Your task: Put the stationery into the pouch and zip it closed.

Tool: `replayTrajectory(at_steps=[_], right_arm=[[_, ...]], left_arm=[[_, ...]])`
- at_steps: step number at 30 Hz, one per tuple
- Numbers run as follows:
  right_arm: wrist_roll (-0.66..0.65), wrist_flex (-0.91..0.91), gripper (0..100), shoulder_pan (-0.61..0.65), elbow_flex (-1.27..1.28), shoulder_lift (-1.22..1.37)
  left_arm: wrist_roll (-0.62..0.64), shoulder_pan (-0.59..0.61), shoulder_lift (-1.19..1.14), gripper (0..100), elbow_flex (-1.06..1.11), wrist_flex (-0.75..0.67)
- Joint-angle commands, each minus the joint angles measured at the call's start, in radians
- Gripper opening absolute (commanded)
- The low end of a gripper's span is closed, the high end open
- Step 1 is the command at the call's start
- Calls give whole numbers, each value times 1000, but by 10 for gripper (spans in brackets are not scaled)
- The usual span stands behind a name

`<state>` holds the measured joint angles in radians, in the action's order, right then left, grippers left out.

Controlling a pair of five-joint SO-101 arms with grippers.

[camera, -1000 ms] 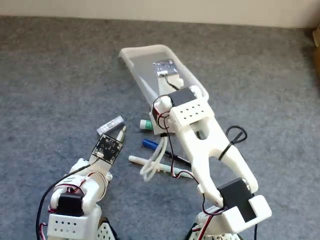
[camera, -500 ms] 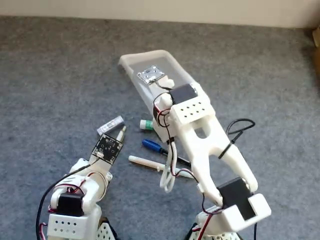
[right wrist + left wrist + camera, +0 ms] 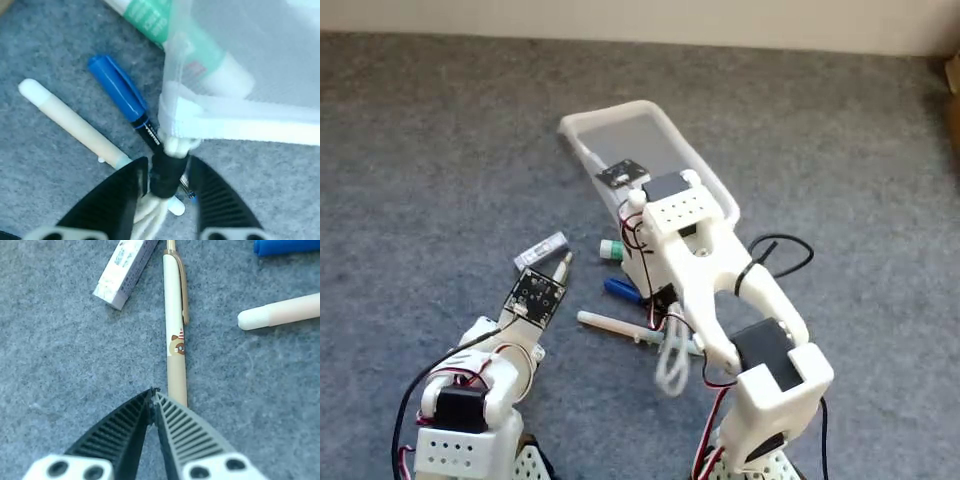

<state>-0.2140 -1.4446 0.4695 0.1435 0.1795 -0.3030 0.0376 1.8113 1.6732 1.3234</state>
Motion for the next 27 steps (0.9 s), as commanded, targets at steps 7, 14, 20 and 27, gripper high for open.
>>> replayTrajectory(at_steps=[7, 14, 20, 27], right_arm=[[17, -13, 206, 12, -64, -21], [17, 19, 206, 7, -54, -10], [9, 125, 206, 4, 70, -13], [9, 125, 206, 1, 90, -10]], left_arm=[[-5, 10, 13, 7, 22, 5], [-5, 10, 13, 7, 22, 5], [-5, 10, 13, 7, 22, 5], [-5, 10, 13, 7, 22, 5]])
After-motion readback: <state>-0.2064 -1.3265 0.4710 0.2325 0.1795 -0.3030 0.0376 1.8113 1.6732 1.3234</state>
